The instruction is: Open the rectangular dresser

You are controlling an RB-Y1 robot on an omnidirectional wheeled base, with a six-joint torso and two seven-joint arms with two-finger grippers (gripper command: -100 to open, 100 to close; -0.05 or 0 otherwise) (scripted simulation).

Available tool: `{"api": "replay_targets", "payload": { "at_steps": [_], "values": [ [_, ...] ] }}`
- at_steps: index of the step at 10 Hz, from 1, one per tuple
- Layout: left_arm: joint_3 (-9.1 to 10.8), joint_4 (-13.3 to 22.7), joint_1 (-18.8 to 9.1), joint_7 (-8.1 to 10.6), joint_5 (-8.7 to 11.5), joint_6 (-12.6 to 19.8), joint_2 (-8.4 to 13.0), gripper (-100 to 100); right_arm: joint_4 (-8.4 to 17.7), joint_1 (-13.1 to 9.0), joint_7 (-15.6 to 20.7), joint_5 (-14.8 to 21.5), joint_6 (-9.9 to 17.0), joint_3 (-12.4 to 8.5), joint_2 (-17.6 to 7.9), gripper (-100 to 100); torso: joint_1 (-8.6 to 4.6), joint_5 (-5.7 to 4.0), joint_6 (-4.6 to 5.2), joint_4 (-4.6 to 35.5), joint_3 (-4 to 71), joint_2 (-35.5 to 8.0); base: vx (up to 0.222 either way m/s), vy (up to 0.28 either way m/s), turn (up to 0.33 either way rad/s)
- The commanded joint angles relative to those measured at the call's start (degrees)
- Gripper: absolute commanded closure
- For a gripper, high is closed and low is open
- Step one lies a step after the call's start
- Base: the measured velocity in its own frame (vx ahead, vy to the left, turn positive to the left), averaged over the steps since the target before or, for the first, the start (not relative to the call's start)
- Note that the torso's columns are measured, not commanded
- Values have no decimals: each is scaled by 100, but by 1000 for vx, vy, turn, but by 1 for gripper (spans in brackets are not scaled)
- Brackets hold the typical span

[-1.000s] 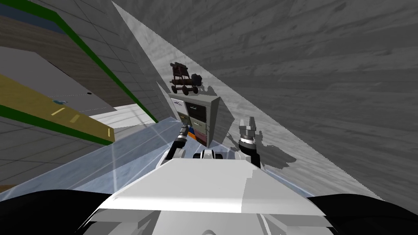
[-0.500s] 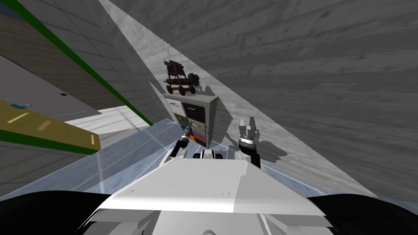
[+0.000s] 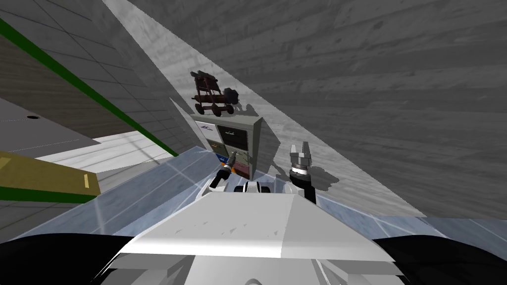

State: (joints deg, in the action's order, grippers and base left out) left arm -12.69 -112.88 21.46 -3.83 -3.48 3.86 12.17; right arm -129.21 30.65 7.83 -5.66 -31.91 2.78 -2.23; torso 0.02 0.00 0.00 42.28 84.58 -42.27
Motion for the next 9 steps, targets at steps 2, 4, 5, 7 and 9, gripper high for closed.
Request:
{"api": "replay_targets", "payload": {
  "at_steps": [2, 4, 5, 7, 9],
  "values": [
    [-171, 230, -145, 27, -79, 360, 163, -100, 0, 0, 0, 0, 0, 0, 0, 0, -2, -1, 0, 1, -4, -6, 9, 42, -105],
    [-190, 288, -164, 24, -94, 362, 168, -100, 0, 0, 0, 0, 0, 0, 0, 0, -5, -1, 0, 0, -1, -1, 9, 24, -44],
    [-195, 300, -170, 25, -97, 377, 171, -100, 0, 0, 0, 0, 0, 0, 0, 0, -9, -3, -1, 1, -1, -3, 0, 0, 0],
    [-86, 585, -456, 98, -132, 206, 110, 100, 0, 0, 0, 0, 0, 0, 1, 0, -6, -2, 0, 1, -2, -3, -54, 21, 7],
    [-86, 938, -782, 98, -132, 206, 110, 100, 0, -2, 0, 0, 0, 0, 1, 0, 1, 1, 1, 11, -24, -37, -130, 9, -2]
  ]
}}
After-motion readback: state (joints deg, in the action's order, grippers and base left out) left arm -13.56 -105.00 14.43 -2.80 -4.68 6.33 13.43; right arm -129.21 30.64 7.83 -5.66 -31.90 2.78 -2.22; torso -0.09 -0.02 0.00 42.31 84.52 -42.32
